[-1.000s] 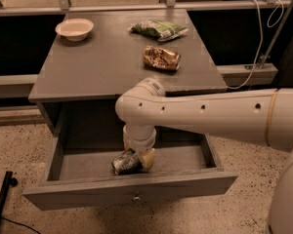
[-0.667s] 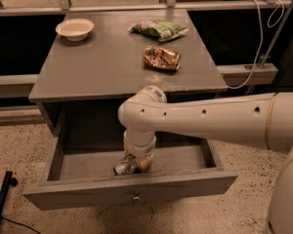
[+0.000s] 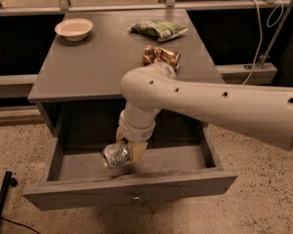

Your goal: Pick 7up can from top drawer and place on counter

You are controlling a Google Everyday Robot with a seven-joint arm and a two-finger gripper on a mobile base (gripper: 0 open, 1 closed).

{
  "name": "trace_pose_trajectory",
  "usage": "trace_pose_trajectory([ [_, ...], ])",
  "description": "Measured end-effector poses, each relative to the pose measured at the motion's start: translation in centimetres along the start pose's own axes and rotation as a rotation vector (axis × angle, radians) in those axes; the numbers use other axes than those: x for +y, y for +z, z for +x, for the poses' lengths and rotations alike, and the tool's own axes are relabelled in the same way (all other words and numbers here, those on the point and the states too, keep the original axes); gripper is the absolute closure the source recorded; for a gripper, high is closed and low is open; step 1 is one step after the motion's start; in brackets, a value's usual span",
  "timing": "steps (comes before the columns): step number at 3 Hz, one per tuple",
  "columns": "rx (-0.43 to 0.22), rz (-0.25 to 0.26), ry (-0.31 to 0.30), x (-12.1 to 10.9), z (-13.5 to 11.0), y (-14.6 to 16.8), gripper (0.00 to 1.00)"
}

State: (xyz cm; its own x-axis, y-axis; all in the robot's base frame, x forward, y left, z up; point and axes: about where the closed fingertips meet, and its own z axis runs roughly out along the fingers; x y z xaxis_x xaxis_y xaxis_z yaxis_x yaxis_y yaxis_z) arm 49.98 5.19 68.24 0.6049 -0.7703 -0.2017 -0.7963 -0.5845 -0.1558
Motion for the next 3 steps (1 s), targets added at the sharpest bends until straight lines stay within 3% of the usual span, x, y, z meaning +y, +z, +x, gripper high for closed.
trace_pose_trajectory([
  [1,0.045,-0.023,-0.017,-2.2,-0.5,-4.6,1.00],
  [3,0.253,-0.014,-0.054,-8.1,-2.6,-15.3,1.00],
])
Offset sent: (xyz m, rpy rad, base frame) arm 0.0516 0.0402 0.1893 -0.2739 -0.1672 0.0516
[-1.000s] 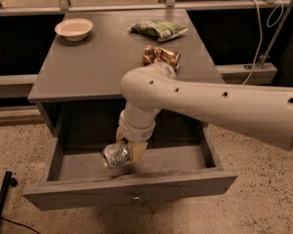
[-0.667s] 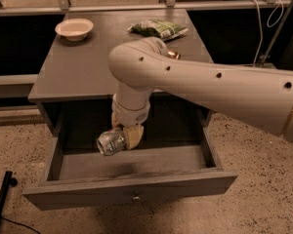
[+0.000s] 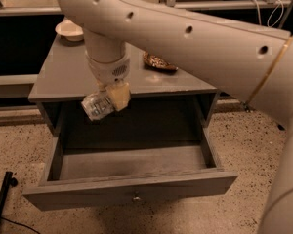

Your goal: Pick 7up can from top drawer and place on counter

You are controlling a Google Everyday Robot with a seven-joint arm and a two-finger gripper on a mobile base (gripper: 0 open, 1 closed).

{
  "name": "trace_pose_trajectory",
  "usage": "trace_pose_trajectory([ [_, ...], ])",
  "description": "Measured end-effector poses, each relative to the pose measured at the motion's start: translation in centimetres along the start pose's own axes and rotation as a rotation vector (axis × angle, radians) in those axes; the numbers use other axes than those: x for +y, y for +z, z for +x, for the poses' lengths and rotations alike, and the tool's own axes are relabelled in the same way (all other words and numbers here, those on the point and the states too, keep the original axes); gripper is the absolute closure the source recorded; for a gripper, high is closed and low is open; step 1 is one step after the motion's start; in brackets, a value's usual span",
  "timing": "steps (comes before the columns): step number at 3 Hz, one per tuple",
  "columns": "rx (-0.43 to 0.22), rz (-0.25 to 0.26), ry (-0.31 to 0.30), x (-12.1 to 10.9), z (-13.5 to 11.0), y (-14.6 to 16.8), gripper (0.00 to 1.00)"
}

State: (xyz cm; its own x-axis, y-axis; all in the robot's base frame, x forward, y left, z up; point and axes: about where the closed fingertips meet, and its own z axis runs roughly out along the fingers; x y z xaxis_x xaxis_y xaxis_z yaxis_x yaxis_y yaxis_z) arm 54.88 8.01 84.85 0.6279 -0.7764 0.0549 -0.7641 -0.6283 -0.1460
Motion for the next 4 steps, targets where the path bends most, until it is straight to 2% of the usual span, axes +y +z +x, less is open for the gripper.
trace_pose_trajectory([
  [1,0.024,-0.008,0.025,-3.7,0.6,-3.2,1.00],
  [2,-0.041,-0.022,0.066,-8.2,0.6,-2.7,1.00],
  [3,-0.123,0.015,0.146,-12.4,1.1,-1.2,1.00],
  [4,-0.157,0.044,0.236,-14.3,2.6,0.3,0.82],
])
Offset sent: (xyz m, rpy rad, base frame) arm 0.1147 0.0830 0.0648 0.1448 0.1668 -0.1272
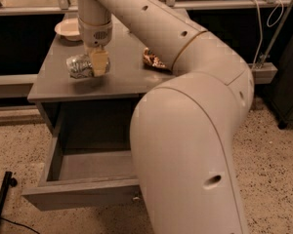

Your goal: Pick 7up can from top drawer and place on counter

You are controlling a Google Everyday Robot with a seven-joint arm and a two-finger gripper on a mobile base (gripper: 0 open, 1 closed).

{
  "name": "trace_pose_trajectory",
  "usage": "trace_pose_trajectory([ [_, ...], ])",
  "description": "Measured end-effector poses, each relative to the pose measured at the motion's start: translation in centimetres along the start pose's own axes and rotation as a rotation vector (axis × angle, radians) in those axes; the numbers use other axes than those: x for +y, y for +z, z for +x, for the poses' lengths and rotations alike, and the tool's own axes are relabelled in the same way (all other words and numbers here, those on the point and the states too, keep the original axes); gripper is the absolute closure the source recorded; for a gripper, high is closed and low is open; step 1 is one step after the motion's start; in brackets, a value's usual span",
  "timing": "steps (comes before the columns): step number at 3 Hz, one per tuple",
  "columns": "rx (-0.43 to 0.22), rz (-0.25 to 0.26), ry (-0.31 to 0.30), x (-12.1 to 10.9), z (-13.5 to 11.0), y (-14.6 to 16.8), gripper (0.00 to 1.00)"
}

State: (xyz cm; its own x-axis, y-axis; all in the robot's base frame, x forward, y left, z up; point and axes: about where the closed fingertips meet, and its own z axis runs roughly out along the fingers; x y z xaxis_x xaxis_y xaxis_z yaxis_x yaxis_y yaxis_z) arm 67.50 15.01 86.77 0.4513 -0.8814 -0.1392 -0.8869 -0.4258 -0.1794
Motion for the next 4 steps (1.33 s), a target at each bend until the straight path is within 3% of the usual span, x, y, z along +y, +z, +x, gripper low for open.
trace_pose_trajectory([
  [3,-0.010,0.012,0.020,-0.69,0.23,0.66,0.12],
  [4,-0.010,0.012,0.020,-0.69,0.23,0.66,0.00],
])
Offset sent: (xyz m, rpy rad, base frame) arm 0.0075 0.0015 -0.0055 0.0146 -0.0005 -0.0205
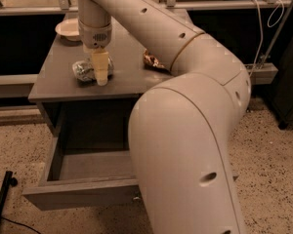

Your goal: Pick 7up can from top drawer and place on counter

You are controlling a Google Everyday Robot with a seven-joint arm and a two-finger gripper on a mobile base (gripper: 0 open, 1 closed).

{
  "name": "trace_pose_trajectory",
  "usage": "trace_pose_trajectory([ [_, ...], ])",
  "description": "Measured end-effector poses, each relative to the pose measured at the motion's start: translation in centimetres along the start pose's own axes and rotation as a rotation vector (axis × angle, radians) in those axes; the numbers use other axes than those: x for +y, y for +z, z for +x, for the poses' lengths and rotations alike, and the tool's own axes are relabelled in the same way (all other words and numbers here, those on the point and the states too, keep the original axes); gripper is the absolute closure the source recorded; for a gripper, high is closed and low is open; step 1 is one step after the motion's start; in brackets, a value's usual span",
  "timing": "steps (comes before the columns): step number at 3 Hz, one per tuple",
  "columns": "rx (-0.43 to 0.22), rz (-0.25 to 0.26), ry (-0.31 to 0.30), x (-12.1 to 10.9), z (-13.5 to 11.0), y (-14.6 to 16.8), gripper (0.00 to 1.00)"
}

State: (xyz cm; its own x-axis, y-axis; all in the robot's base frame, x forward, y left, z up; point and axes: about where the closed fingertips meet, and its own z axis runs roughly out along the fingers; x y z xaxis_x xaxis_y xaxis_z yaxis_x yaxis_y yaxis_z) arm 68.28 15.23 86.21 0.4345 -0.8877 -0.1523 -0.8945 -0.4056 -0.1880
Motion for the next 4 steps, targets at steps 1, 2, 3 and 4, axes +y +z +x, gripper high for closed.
trace_pose_trajectory([
  [1,0.000,0.000,0.000,0.0,0.0,0.0,0.00],
  [2,0.000,0.004,-0.019,-0.5,-0.4,-0.2,0.00],
  [3,0.053,0.060,-0.114,-1.2,-1.8,-5.2,0.00],
  [4,0.092,0.195,-0.131,-0.9,-1.3,-11.8,0.00],
])
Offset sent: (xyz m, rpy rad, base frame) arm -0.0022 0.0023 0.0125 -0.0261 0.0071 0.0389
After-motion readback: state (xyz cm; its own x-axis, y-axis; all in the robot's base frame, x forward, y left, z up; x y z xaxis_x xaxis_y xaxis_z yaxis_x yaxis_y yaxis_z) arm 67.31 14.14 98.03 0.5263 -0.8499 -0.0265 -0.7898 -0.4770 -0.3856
